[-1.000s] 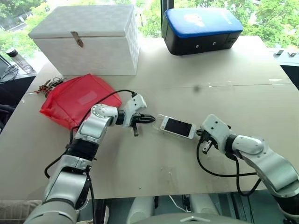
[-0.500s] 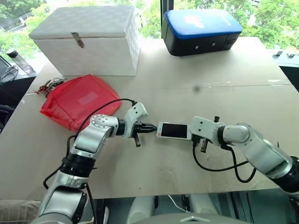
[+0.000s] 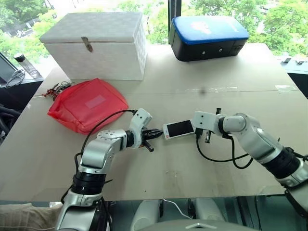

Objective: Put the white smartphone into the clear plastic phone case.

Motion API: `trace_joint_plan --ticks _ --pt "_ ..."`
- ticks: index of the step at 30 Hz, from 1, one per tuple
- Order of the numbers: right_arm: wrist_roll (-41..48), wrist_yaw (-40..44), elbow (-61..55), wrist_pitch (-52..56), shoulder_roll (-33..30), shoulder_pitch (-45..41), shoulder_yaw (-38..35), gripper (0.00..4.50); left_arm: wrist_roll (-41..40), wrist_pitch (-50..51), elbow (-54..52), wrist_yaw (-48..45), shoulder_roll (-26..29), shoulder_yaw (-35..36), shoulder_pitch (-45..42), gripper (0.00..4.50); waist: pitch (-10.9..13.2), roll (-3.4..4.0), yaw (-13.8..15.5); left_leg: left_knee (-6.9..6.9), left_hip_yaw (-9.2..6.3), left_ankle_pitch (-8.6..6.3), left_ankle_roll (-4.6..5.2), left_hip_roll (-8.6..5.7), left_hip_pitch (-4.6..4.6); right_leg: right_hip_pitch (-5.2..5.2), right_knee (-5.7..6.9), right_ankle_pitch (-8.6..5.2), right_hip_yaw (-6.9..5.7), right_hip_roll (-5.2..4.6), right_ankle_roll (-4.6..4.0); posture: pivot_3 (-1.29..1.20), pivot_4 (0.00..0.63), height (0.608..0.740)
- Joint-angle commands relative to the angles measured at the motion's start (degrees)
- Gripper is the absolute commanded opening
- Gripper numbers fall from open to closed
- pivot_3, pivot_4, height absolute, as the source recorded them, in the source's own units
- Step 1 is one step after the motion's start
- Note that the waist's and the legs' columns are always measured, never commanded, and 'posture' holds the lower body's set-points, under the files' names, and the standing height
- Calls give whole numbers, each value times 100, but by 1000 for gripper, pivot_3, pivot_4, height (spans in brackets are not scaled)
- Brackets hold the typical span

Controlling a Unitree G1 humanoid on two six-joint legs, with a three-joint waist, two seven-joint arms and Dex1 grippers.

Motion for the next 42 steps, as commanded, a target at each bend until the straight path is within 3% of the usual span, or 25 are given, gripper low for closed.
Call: trace_joint_plan --ticks 1,11,18,24,30,34,38,42 --pt "64 171 -97 -456 217 188 29 0 -218 -127 -248 10 -100 -301 209 29 0 0 -5 -3 1 0 -1 0 0 0 -4 0 2 -1 0 0 150 740" --pt "-154 -124 -537 -147 -6 820 -991 0 -278 -1036 33 -529 567 -295 488 29 3 3 24 -13 0 -1 -1 0 -13 -10 -15 0 2 -5 0 0 150 740" --pt "-99 93 -903 58 331 806 -722 0 -381 -1002 256 -510 321 -599 33 29 6 6 50 -14 -1 -1 -1 -2 -18 -12 -16 0 1 -4 0 0 150 740" --pt "-331 209 -923 -45 252 857 -606 0 -425 -859 161 -519 328 -609 -36 29 6 6 91 -13 -2 -1 -1 -3 -17 -12 -16 -1 0 -4 0 0 150 740" --pt "-197 47 -862 106 -91 1162 -1448 0 -860 -1071 19 -826 612 20 -89 29 14 4 111 -13 -4 -1 -1 -3 -32 -26 -17 -1 -2 -4 0 0 150 740" --pt "202 -135 -821 494 -75 1404 -2318 0 -1108 -921 -40 -852 659 84 -514 29 16 2 132 6 -10 2 -4 -4 -115 -101 -3 0 -9 -5 -1 0 150 740" --pt "695 -234 -795 839 173 1367 -2906 0 -1246 -724 13 -735 408 -148 -882 29 17 2 110 2 -7 1 -3 -11 -119 -101 -8 0 -8 -11 0 0 150 740" --pt "1343 -223 -839 1288 649 1054 -3129 0 -792 -937 498 -543 223 -730 -1068 29 19 6 26 -9 -1 1 -3 -8 -109 -101 -5 0 0 -2 0 0 150 740"
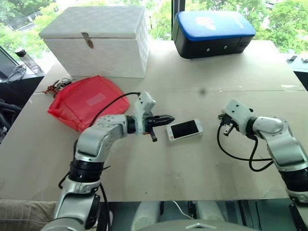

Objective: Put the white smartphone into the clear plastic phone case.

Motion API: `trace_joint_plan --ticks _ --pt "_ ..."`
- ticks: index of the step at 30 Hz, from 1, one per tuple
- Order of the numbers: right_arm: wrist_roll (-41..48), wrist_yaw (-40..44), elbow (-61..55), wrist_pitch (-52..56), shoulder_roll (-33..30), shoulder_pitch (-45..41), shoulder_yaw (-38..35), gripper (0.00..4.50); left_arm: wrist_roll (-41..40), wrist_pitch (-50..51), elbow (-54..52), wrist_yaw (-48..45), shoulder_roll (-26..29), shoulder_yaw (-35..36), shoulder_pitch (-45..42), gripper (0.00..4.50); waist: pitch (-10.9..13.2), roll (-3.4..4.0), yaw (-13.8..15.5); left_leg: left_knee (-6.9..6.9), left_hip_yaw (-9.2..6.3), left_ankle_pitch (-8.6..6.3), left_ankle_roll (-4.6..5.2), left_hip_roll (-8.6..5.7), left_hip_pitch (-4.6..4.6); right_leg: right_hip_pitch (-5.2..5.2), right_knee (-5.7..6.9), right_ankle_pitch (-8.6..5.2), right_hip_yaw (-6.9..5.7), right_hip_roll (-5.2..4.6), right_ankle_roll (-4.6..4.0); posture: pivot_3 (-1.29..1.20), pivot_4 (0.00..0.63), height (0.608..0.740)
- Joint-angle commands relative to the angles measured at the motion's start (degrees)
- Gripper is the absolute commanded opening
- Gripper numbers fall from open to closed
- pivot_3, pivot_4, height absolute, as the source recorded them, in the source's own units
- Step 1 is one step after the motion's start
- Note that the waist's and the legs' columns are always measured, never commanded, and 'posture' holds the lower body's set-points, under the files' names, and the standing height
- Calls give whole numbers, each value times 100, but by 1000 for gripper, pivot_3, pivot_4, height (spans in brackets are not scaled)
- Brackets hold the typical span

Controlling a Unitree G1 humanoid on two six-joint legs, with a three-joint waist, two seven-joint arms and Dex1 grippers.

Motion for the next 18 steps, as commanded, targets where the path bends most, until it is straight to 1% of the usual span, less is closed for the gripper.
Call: trace_joint_plan --ticks 1,4,8,13,16,18 --pt "464 49 -189 303 219 -318 -78 0 272 -140 285 161 -89 -293 -84 29 1 1 -48 0 0 0 0 1 0 0 1 0 0 1 0 0 150 740" --pt "647 149 -191 465 323 -586 270 0 486 -330 489 166 -42 -487 -26 29 5 0 -82 2 0 0 0 1 -3 -2 1 0 -1 1 0 0 150 740" --pt "905 285 6 659 470 -914 606 0 602 -463 591 126 32 -541 96 29 6 2 -85 3 -3 0 0 1 -3 -4 0 0 -2 -1 0 0 150 740" --pt "869 437 563 454 392 -1039 1117 0 694 -690 742 153 12 -573 250 29 5 2 -53 5 -6 0 0 -3 -4 -3 0 0 -6 -7 0 0 150 740" --pt "605 514 1519 3 296 -983 1455 0 783 -789 843 258 -22 -626 365 29 0 0 -59 5 -5 0 0 -5 3 2 0 0 -5 -8 0 0 150 740" --pt "511 658 1915 -184 195 -941 1653 0 763 -765 862 348 -90 -595 422 29 -18 1 -65 5 -4 0 0 -5 11 8 1 0 -4 -8 0 0 150 740"
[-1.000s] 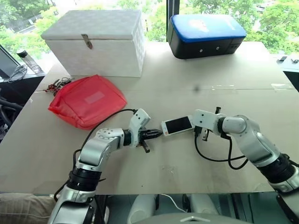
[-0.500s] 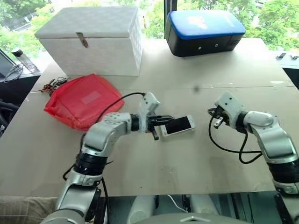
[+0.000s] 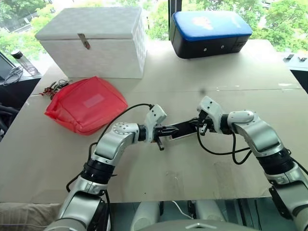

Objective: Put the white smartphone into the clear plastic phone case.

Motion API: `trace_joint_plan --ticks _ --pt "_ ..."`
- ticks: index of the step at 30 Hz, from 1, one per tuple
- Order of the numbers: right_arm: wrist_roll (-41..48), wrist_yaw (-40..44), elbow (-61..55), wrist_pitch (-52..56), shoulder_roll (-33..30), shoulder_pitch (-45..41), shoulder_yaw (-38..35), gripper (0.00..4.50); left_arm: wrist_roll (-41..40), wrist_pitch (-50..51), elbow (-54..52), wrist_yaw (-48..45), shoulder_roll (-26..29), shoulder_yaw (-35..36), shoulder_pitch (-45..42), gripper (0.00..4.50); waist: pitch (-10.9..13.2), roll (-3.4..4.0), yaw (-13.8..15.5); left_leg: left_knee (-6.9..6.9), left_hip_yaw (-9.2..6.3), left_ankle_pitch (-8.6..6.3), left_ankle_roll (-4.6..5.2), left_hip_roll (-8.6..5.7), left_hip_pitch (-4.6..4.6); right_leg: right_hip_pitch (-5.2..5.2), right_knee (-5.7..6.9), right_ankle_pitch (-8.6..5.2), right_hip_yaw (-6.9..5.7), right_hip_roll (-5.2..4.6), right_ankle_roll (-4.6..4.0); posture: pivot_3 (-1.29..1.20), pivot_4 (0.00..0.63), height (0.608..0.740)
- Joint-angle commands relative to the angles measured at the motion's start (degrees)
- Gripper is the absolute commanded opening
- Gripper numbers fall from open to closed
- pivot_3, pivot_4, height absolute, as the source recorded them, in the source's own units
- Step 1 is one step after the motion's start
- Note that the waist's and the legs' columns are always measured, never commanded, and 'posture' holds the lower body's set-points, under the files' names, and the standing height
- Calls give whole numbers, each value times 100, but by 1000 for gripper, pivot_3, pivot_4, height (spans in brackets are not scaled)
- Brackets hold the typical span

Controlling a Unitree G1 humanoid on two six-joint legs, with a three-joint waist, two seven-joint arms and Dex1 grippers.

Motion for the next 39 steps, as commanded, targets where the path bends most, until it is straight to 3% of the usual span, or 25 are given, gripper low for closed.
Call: trace_joint_plan --ticks 1,6,13,16,19,21,28,39 --pt "-351 215 925 -264 -262 185 476 0 143 42 138 185 -60 -59 194 29 -24 3 4 1 -1 0 0 0 8 11 0 0 -1 0 0 0 150 740" --pt "-335 584 1436 -269 -280 67 754 0 167 -27 120 299 -98 -76 330 29 -55 1 33 -11 -6 -3 4 0 105 107 -21 -2 -6 0 2 0 150 740" --pt "-732 749 2474 -737 -8 -181 1129 0 212 -90 136 378 -159 -105 421 29 -136 -12 16 -15 -10 -5 8 0 125 130 -25 -3 -6 2 3 0 150 740" --pt "-518 555 2427 -1160 238 -197 591 0 225 -92 100 408 -172 -93 463 29 -168 -28 4 -65 -11 -18 31 2 215 217 -79 -3 -5 2 3 0 150 740" --pt "-1 720 1807 -1156 279 -105 -33 0 217 -83 70 412 -162 -81 496 29 -161 -18 -4 -76 -13 -18 31 2 216 215 -82 -3 -4 3 3 0 150 740" --pt "126 993 1261 -932 17 87 -52 0 216 -75 48 410 -159 -83 524 29 -146 7 2 -77 -11 -17 29 2 199 205 -82 -2 -2 1 3 0 150 740" --pt "-260 1173 937 -829 -622 508 494 0 212 -62 53 388 -153 -107 510 29 -144 9 28 -111 -13 -3 5 2 176 184 -119 -4 -3 -4 6 0 150 740" --pt "-917 1454 1154 -830 -884 433 1425 0 228 -49 87 367 -175 -135 455 29 -161 -14 133 -112 -18 -4 6 1 182 189 -128 -5 -8 -4 6 0 150 740"
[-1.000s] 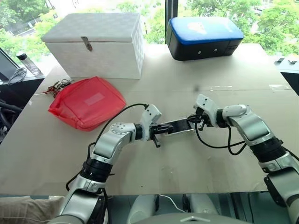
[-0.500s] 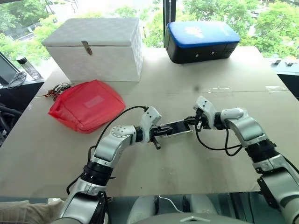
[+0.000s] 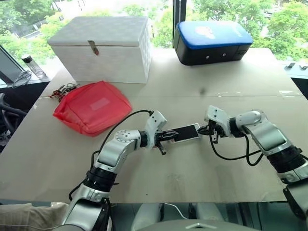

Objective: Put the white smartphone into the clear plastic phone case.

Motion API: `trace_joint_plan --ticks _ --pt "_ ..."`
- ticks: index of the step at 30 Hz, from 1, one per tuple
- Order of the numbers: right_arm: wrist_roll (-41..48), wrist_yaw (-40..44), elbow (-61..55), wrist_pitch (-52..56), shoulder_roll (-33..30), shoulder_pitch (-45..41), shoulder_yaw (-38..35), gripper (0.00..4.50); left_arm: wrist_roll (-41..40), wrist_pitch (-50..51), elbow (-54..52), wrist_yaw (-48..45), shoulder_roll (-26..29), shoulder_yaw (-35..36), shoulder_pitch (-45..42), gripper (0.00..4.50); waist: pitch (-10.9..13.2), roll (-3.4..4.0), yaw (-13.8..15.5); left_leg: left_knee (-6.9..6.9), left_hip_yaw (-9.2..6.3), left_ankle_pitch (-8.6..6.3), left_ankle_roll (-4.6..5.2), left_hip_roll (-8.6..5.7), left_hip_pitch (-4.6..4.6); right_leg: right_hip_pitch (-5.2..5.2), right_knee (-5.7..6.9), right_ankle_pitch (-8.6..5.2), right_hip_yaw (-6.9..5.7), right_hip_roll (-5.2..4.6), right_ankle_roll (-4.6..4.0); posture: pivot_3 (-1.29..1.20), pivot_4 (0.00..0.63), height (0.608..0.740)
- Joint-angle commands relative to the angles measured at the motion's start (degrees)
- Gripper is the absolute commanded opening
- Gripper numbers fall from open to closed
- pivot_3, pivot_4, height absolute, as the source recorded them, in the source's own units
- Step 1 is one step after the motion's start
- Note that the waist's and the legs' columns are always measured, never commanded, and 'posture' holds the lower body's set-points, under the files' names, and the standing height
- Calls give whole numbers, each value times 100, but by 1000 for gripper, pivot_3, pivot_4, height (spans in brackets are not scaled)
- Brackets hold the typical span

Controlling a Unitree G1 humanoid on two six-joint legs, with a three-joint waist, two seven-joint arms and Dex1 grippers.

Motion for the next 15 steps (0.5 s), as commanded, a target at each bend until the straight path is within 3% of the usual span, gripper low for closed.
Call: trace_joint_plan --ticks 1,5,8,10,13,14,15 --pt "-642 85 650 74 -44 382 916 0 112 114 85 43 13 -97 62 29 -16 -20 0 -1 0 0 0 0 4 2 0 0 0 0 0 0 150 740" --pt "-649 -222 583 -401 145 554 585 0 81 -32 23 40 0 -15 147 29 -32 -42 0 -1 0 -4 7 0 12 12 -1 0 1 0 0 0 150 740" --pt "-12 -985 217 -1026 742 935 -575 0 91 -615 -142 250 -134 264 356 29 -29 -48 -5 -3 -4 -3 6 4 15 13 0 0 -1 2 -1 0 150 740" --pt "118 -1272 14 -1211 949 1113 -985 0 7 -879 -256 319 -231 432 466 29 10 -10 -10 -3 -2 0 -1 5 8 7 1 0 2 2 -1 0 150 740" --pt "966 -1482 -794 -719 1264 1495 -1792 0 -377 -1131 -595 508 -453 971 647 29 84 19 5 -2 4 2 -3 5 -12 -12 5 1 7 1 0 0 150 740" --pt "1155 -1537 -1039 -590 1307 1605 -1953 597 -457 -1203 -664 570 -508 1125 695 560 88 22 8 -1 0 2 -4 5 -27 -26 6 1 3 1 0 0 150 740" --pt "1213 -1610 -1256 -521 1292 1722 -2041 855 -538 -1222 -727 590 -525 1243 736 779 94 22 10 4 -2 3 -5 6 -69 -66 10 1 1 1 -1 0 150 740"
